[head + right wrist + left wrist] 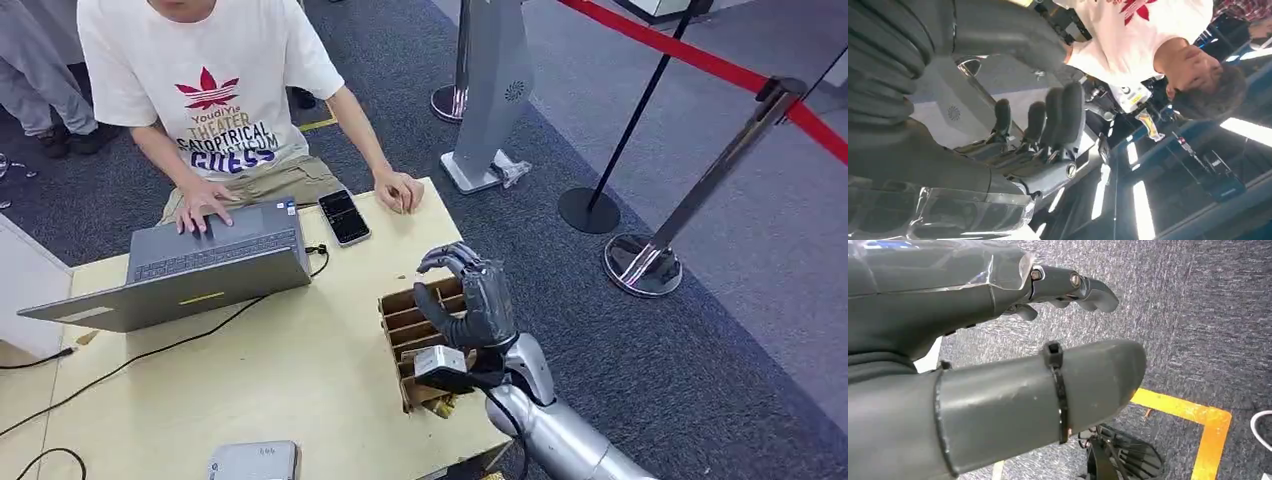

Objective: Pass the card to the sensor for recognition and then transmit it.

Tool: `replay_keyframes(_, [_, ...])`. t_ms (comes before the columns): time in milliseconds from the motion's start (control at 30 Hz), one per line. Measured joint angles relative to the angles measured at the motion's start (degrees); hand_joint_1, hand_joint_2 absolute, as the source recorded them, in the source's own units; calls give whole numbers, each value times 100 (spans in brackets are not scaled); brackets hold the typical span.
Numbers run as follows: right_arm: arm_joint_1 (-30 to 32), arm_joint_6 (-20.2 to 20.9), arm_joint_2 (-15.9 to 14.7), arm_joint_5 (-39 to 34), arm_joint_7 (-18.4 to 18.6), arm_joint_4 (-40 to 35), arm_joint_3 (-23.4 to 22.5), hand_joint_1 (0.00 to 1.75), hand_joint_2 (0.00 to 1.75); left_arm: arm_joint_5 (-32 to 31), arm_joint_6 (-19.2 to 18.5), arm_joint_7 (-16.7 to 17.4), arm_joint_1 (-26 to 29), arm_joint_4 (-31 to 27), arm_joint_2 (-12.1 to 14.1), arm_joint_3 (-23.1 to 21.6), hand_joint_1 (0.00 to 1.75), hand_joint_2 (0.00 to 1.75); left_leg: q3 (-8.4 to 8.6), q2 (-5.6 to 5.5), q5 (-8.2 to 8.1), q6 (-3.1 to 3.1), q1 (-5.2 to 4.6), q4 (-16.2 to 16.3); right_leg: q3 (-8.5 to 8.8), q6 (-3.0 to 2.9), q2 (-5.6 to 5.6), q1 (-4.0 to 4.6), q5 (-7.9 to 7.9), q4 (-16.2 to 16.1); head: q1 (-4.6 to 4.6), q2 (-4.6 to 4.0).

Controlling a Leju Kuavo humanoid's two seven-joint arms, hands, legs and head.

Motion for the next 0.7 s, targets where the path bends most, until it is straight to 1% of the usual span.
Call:
replay_keyframes(33, [70, 4, -33, 79, 61, -33, 0, 77, 175, 13, 0, -17, 13, 0, 0, 17, 0, 0, -1, 0, 0, 0, 0, 0, 0, 0, 0, 0, 0, 0, 0, 0])
replay_keyframes(100, [175, 17, -101, 199, 164, -74, 0, 75, 175, 24, -7, -44, 42, 0, 0, 37, 0, 0, -2, 0, 0, 0, 0, 0, -1, 0, 2, 0, 0, 0, 0, 0])
replay_keyframes(133, [212, 26, -129, 229, 190, -87, 0, 65, 175, 28, -9, -52, 46, 0, 2, 48, 0, 0, -2, 1, 0, 0, 0, 0, -2, 0, 2, 0, 0, 0, 2, 0])
replay_keyframes(167, [250, 50, -157, 312, 257, -100, 0, 65, 175, 28, -13, -72, 45, 0, 2, 65, 0, 0, -2, 1, 0, 0, 0, 0, -2, 0, 1, 0, 0, 0, 2, 0])
replay_keyframes(200, [303, 79, -188, 397, 318, -124, 0, 59, 175, 26, -28, -81, 44, 0, 2, 74, 0, 0, -2, 0, 0, 0, 0, 0, -1, 1, 1, 0, -1, 0, 0, 0])
replay_keyframes(267, [410, 144, -231, 563, 415, -153, 11, 56, 175, 11, -61, -92, 51, 0, 7, 81, 0, 0, -4, -1, -1, 0, 0, 0, -1, 1, 0, -1, -1, 0, 0, 0])
replay_keyframes(300, [460, 177, -245, 625, 461, -162, 22, 51, 175, 7, -68, -94, 51, 0, 9, 83, 0, 0, -4, 0, -1, 0, -1, 0, -1, 1, 1, -1, -1, 0, 0, 0])
replay_keyframes(367, [536, 232, -295, 730, 535, -177, 50, 51, 175, -20, -81, -105, 51, 0, 11, 83, 0, 0, -3, 0, -1, 0, 0, 0, -1, 1, 1, -1, -1, -1, 2, 0])
replay_keyframes(400, [574, 247, -323, 796, 592, -179, 63, 47, 175, -28, -94, -107, 51, 0, 11, 83, 0, 0, -3, 0, -1, 0, -1, 0, -1, 1, 1, -1, -1, -1, 0, 0])
replay_keyframes(500, [699, 271, -400, 920, 745, -216, 122, 54, 175, -48, -109, -98, 50, 0, 17, 83, 0, 0, -3, 0, -1, 0, 0, 0, -1, 1, 1, -1, -1, -1, 0, 0])
replay_keyframes(567, [758, 286, -441, 1029, 848, -238, 184, 54, 175, -55, -109, -63, 48, 0, 24, 85, 0, 0, -2, 0, -1, 0, 0, 0, -1, 1, 1, 0, -1, 0, 0, 0])
replay_keyframes(633, [803, 299, -476, 1165, 933, -267, 236, 58, 175, -55, -109, -55, 46, 0, 28, 87, 0, 0, -3, 0, -1, 0, 0, 0, -1, 0, 1, 0, -1, 0, 0, 0])
replay_keyframes(667, [813, 310, -492, 1217, 962, -275, 256, 58, 175, -55, -109, -52, 46, 0, 31, 90, 0, 0, -3, 0, -1, 0, 0, 0, -1, 0, 1, 0, -1, 0, 0, 0])
replay_keyframes(700, [820, 339, -507, 1287, 1020, -288, 277, 54, 175, -55, -109, -52, 45, 0, 33, 92, 0, 0, -2, 0, -1, 0, 0, 0, -1, 0, 1, 0, -1, 0, 0, 0])
